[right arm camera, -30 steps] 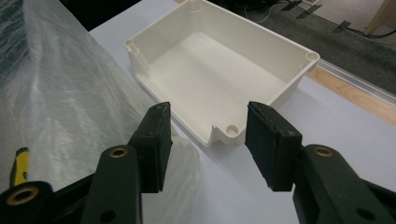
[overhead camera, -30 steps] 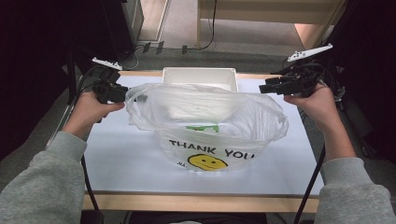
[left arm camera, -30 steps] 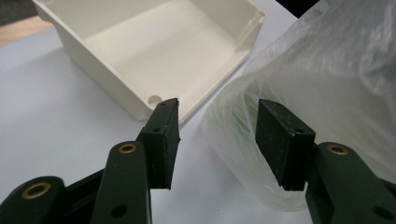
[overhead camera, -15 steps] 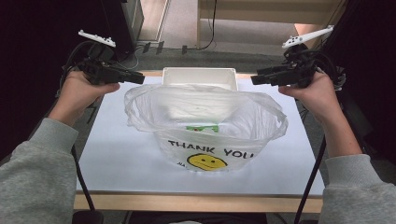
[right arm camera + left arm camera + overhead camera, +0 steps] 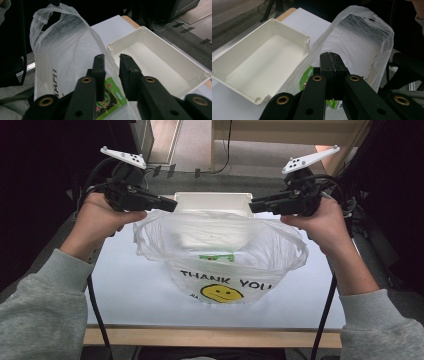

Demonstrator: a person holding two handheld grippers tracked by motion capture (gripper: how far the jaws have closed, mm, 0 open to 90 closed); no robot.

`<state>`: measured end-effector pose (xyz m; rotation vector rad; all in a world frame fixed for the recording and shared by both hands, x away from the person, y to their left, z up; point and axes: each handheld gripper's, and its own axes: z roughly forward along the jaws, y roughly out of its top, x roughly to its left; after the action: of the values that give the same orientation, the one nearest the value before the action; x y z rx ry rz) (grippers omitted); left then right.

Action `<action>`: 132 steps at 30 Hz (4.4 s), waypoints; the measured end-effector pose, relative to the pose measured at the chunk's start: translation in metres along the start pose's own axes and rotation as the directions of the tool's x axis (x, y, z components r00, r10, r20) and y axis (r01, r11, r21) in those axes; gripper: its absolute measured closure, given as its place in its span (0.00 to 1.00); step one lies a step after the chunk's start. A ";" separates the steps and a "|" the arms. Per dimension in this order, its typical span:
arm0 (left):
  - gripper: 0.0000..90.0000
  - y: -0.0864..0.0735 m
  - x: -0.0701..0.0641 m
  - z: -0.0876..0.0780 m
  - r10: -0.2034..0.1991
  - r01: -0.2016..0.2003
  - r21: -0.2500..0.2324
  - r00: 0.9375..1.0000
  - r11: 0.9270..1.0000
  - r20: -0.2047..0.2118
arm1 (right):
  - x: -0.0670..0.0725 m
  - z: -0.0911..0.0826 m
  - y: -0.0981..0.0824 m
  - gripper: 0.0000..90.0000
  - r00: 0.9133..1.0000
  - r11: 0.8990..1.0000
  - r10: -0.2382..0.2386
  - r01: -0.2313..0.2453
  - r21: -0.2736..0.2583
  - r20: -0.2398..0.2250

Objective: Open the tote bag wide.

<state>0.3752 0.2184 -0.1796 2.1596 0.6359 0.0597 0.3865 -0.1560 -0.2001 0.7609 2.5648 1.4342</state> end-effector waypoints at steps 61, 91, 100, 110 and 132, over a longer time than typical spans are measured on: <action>1.00 -0.110 0.039 0.143 -0.222 0.231 0.194 0.973 0.953 -0.070 | -0.014 0.119 -0.091 1.00 0.987 0.975 0.141 -0.152 0.162 0.076; 1.00 -0.161 0.040 0.163 -0.270 0.285 0.134 0.955 0.949 -0.121 | -0.028 0.137 -0.163 1.00 0.960 0.954 0.215 -0.246 0.174 0.177; 1.00 -0.178 0.041 0.169 -0.282 0.296 0.106 0.950 0.949 -0.134 | -0.032 0.144 -0.182 1.00 0.947 0.945 0.244 -0.281 0.168 0.209; 1.00 -0.196 0.041 0.172 -0.300 0.320 0.113 0.939 0.941 -0.168 | -0.034 0.149 -0.200 1.00 0.932 0.935 0.266 -0.312 0.167 0.247; 1.00 -0.225 0.058 0.153 -0.423 0.453 0.097 0.877 0.886 -0.226 | -0.032 0.141 -0.227 1.00 0.896 0.909 0.315 -0.380 0.174 0.313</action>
<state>0.3713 0.2452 -0.4565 2.1108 1.2732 -0.0174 0.3759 -0.1604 -0.4693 1.4137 2.4823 1.0097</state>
